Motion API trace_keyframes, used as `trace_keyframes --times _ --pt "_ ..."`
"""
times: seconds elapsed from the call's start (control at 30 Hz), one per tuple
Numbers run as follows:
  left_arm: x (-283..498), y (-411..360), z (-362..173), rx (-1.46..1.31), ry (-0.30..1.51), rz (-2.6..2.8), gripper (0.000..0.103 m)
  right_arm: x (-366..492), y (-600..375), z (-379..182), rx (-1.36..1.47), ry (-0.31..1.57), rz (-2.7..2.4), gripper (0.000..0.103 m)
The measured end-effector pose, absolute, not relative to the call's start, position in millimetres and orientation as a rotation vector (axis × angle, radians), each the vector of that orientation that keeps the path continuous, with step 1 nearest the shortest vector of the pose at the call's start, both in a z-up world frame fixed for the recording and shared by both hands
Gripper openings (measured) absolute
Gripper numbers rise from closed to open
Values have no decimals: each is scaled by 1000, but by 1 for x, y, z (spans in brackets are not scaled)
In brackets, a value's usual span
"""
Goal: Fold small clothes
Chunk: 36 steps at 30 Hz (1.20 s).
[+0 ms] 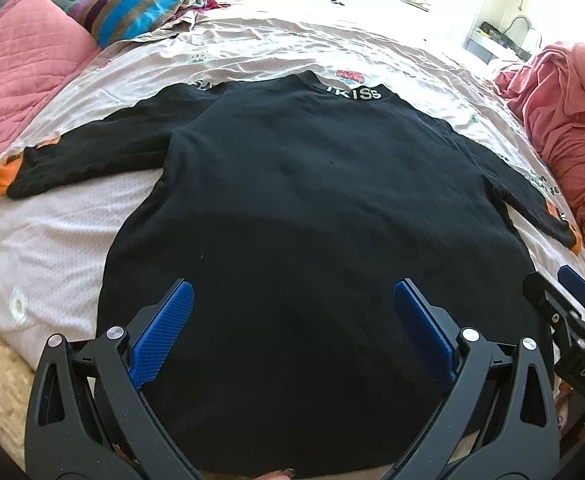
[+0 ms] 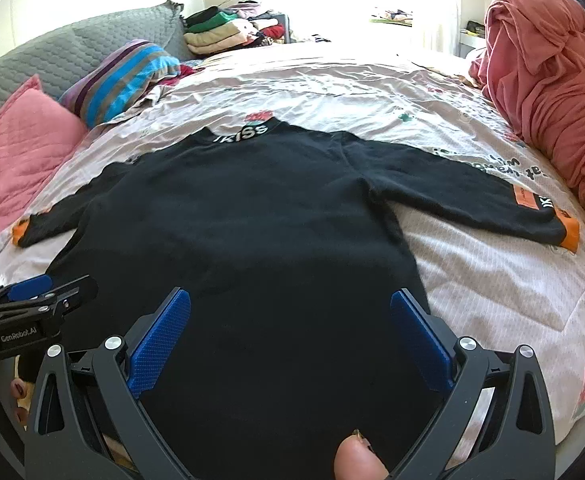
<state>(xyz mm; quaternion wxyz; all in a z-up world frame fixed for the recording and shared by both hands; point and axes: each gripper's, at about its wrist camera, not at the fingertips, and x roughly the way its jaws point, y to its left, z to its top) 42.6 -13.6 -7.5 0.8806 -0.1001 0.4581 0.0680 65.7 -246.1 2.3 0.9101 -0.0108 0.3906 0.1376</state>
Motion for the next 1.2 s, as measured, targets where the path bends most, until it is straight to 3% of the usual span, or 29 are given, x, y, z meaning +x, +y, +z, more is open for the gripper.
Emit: trace_keyframes --times 0.63,1.2 --pt "118 -12 0 -206 968 106 94 146 -302 -5 73 821 83 99" --pt "165 -23 -9 -194 990 69 94 193 -428 -26 298 866 -212 99"
